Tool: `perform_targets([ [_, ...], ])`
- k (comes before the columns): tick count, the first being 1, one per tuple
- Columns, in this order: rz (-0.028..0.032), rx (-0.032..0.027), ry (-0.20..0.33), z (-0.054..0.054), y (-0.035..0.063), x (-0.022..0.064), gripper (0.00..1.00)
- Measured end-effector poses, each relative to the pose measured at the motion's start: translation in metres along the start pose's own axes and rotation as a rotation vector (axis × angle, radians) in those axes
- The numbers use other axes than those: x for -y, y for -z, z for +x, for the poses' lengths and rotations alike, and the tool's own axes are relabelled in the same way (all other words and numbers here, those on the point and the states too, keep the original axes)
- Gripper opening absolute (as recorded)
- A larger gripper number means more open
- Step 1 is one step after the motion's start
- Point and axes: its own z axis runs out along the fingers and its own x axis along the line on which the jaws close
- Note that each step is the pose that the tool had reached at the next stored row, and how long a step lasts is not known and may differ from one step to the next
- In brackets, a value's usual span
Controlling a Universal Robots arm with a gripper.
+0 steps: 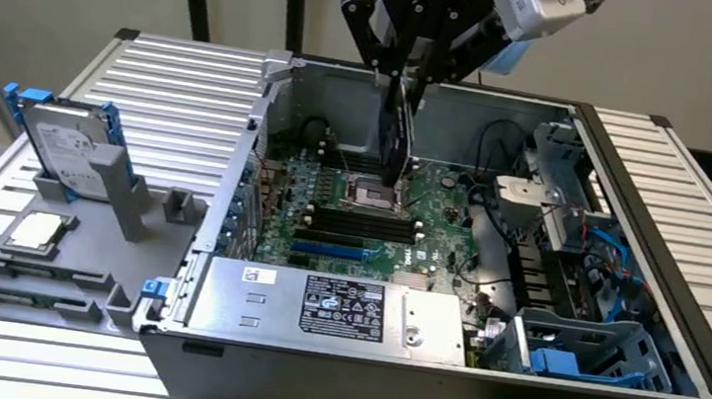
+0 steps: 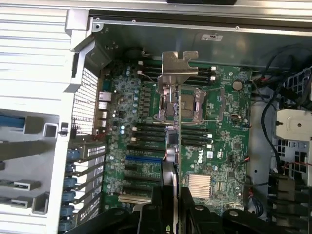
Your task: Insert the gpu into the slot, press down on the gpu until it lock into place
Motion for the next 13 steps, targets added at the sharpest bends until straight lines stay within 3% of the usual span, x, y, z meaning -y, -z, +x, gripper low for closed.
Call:
perform_targets([
  [13, 0.0094, -0.0172, 0.236, -0.0001, -0.0029, 0.0002, 0.26],
])
